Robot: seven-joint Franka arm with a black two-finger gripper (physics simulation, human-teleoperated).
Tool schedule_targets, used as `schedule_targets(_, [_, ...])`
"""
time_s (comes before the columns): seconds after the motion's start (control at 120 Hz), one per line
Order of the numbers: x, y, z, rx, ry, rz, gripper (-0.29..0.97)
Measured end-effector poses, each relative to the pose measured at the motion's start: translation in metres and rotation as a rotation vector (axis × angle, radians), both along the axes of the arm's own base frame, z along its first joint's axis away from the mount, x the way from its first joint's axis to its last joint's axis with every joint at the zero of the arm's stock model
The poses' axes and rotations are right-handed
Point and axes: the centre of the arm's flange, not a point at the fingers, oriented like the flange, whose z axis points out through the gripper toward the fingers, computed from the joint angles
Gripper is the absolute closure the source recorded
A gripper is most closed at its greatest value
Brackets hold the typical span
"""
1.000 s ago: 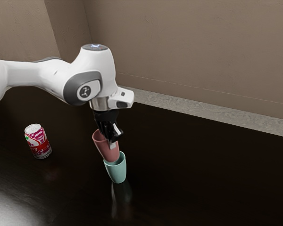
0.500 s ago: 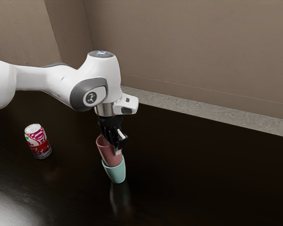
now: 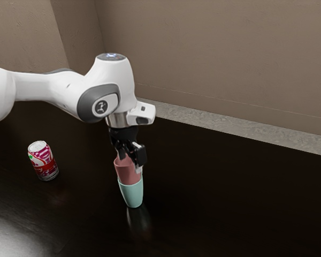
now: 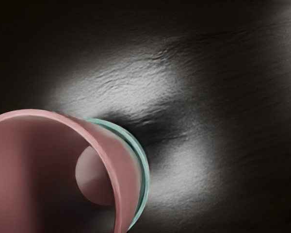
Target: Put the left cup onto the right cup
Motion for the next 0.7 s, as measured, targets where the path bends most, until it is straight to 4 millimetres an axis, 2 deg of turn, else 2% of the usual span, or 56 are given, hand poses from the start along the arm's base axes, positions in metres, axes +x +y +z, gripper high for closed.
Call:
schedule_targets(0.167, [0.013,0.0,0.032,-0.012,-0.046,0.003,0.04])
schedule_targets(0.342, [0.026,0.001,0.083,-0.02,-0.073,0.007,0.03])
schedule_targets(0.567, [0.026,0.008,0.141,-0.014,-0.062,0.015,0.03])
schedule_targets(0.7, [0.023,0.014,0.188,-0.012,-0.079,0.02,0.02])
